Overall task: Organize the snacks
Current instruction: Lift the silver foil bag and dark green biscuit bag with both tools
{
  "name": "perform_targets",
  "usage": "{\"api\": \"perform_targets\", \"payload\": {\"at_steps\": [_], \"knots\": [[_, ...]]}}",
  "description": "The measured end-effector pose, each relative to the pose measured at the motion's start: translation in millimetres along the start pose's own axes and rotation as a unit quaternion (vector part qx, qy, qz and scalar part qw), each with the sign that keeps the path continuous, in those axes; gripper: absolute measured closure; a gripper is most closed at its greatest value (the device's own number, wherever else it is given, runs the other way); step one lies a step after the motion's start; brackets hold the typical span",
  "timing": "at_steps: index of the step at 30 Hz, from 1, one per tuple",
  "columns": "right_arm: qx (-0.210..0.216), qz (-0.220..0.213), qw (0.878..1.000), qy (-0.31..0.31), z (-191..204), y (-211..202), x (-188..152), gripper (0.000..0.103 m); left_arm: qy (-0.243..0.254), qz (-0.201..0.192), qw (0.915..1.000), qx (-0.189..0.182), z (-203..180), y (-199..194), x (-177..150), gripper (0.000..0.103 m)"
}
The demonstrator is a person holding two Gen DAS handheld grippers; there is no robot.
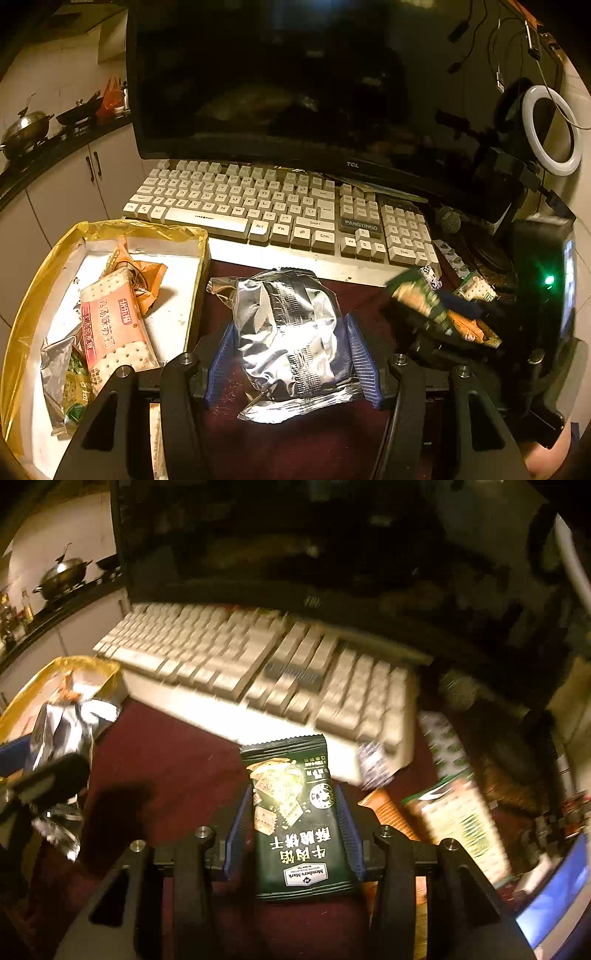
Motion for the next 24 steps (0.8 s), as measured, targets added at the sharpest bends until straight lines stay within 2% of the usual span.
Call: {"api": "perform_targets", "payload": {"at_steps": [6, 24], "knots": [[-0.024, -0.019, 1.0, -0.008, -4.0, -2.1, 9.3, 0.059, 0.005, 0.002, 1.0, -0.002, -3.6, 0.9, -3.0, 0.042], [-0.032, -0.028, 0.999, -0.012, -6.0, -3.7, 12.7, 0.059, 0.012, 0.001, 0.9999, -0.001, -6.2, 0.0, -4.1, 0.042]]}}
Point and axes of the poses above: each gripper's, at about its wrist camera, not at the fingertips, and y roughly the way its jaws point, z to its left, x to its top, the point moved 9 cm from there along y, roughly the way its jaws point, and after that the axes turned 11 degrees about -z, right-handed, at the moved point
